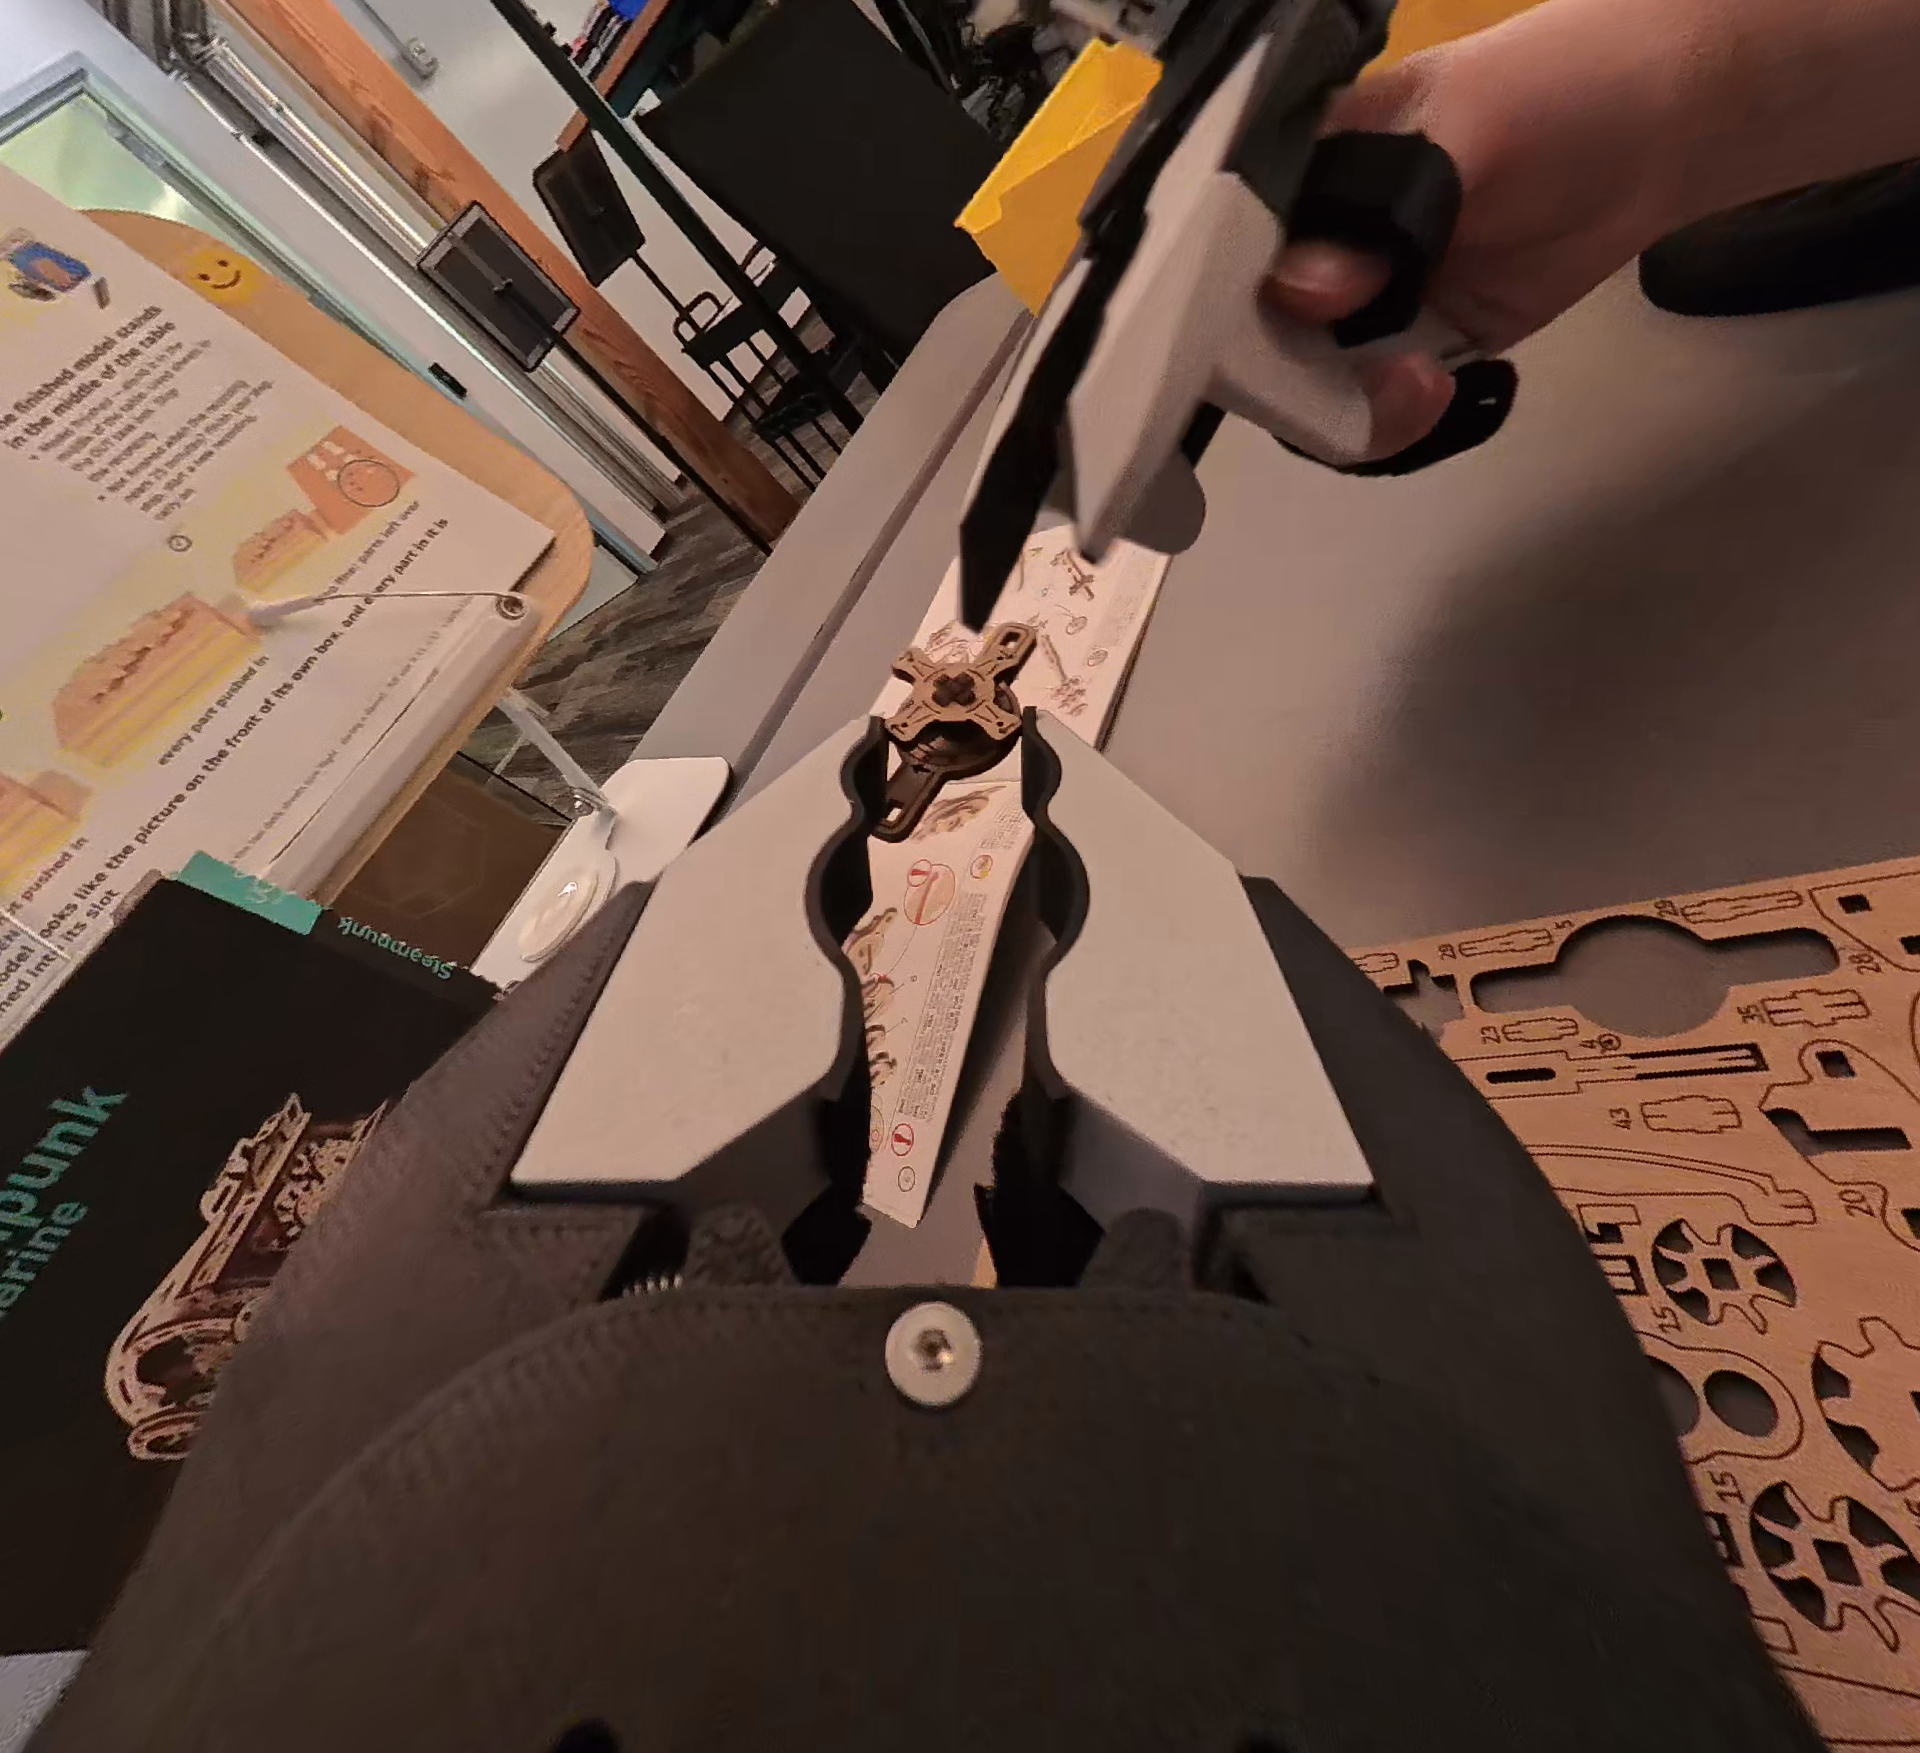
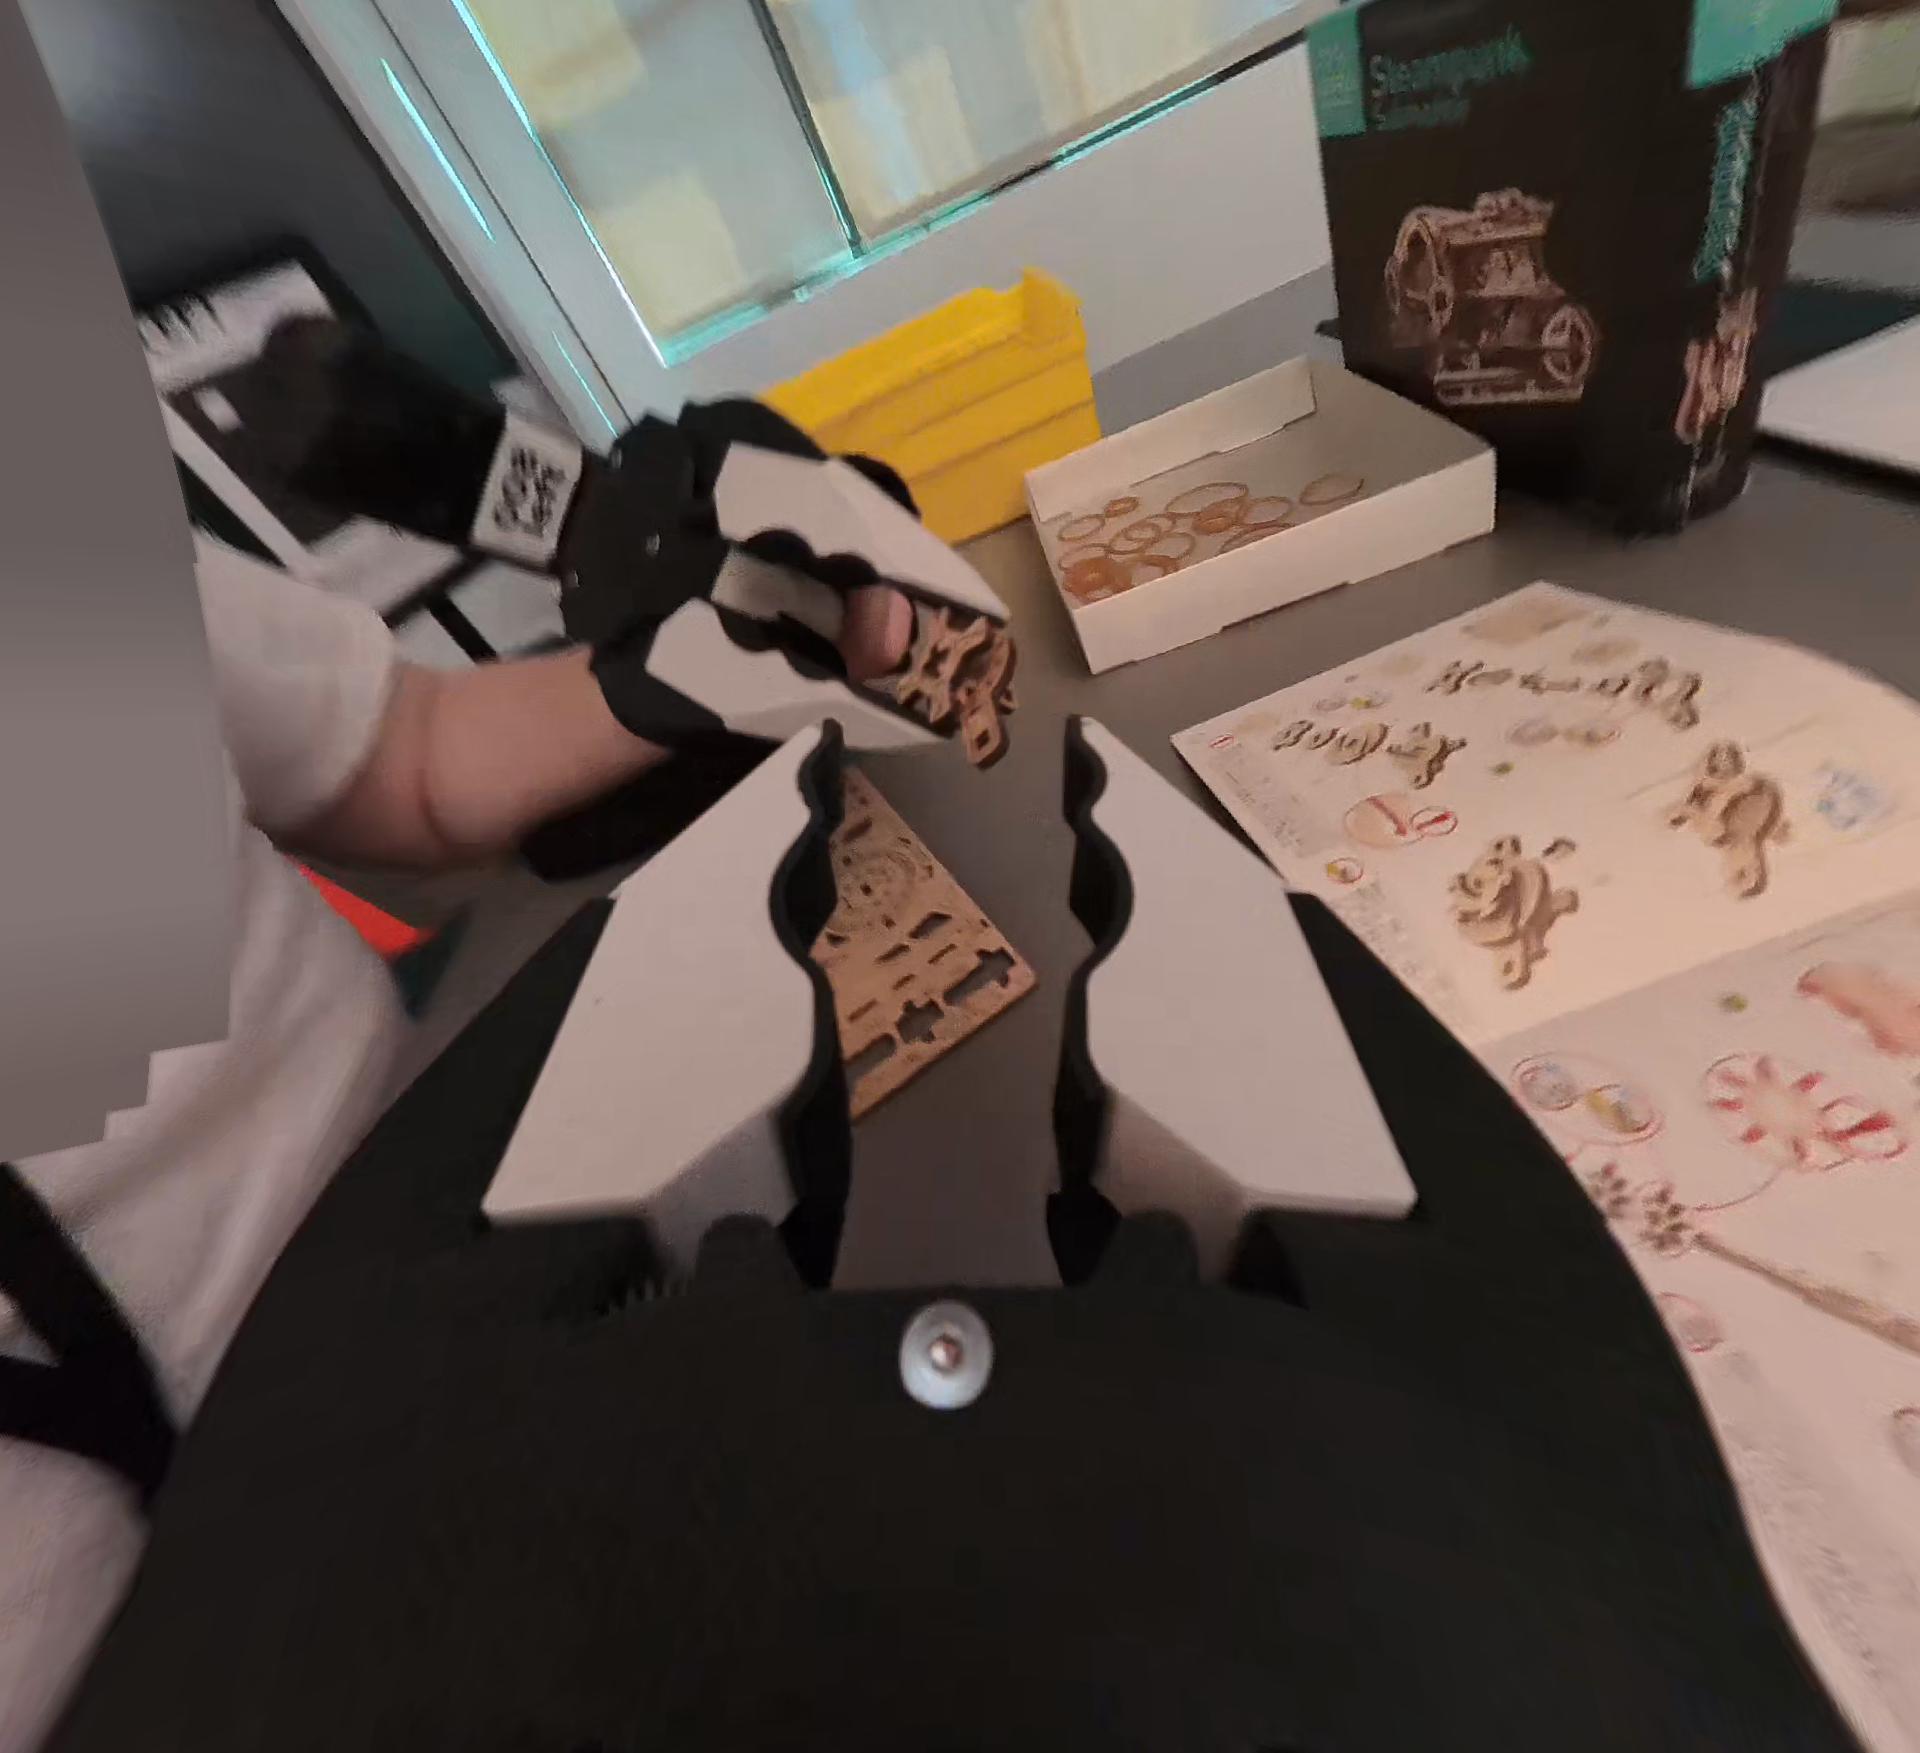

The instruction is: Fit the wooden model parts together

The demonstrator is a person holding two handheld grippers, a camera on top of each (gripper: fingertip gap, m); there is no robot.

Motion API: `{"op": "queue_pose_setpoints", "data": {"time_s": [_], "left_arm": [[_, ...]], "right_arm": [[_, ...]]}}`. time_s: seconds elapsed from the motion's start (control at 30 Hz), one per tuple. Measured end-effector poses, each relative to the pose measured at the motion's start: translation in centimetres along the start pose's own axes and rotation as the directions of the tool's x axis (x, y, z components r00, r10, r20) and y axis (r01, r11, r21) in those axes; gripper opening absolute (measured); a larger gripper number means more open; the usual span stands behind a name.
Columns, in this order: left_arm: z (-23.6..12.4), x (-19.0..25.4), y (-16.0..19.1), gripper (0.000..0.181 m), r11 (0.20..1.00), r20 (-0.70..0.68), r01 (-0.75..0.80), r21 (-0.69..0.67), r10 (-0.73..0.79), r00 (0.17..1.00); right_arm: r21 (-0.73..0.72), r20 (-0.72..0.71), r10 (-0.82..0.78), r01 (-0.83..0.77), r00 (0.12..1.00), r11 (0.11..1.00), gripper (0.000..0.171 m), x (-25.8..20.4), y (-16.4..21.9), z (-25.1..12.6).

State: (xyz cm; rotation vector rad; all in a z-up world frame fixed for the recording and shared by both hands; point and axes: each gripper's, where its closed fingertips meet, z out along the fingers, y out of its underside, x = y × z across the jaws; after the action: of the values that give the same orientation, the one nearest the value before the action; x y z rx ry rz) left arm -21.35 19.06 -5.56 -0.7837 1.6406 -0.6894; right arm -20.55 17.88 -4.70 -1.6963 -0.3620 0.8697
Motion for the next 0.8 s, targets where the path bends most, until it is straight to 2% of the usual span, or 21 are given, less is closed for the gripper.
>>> {"op": "queue_pose_setpoints", "data": {"time_s": [0.1,0.2,0.37,0.6,0.8], "left_arm": [[-0.1,-0.3,-0.3,0.024,0.999,0.003,0.027,0.018,-0.027,1.000],[-0.3,-0.2,-0.9,0.023,0.996,-0.014,0.070,0.056,-0.070,0.997],[-0.6,-0.4,-1.6,0.023,0.987,-0.031,0.123,0.101,-0.121,0.992],[-1.0,-0.1,-2.4,0.023,0.988,-0.029,0.058,0.143,-0.054,0.998],[-0.8,0.5,-2.3,0.024,0.991,-0.009,-0.042,0.125,0.044,0.999]], "right_arm": [[-0.068,-0.041,-0.170,0.167,0.985,0.984,0.038,-0.5,0.9,0.7],[-0.078,-0.057,-0.224,0.220,0.973,0.972,0.036,-0.7,1.2,1.1],[-0.025,0.038,-0.079,0.080,0.996,0.996,0.030,-1.7,0.7,1.2],[0.113,0.137,0.202,-0.218,0.970,0.969,0.015,-0.9,-1.5,-0.2],[0.031,0.152,0.210,-0.217,0.966,0.976,0.011,-1.5,-0.3,0.3]]}}
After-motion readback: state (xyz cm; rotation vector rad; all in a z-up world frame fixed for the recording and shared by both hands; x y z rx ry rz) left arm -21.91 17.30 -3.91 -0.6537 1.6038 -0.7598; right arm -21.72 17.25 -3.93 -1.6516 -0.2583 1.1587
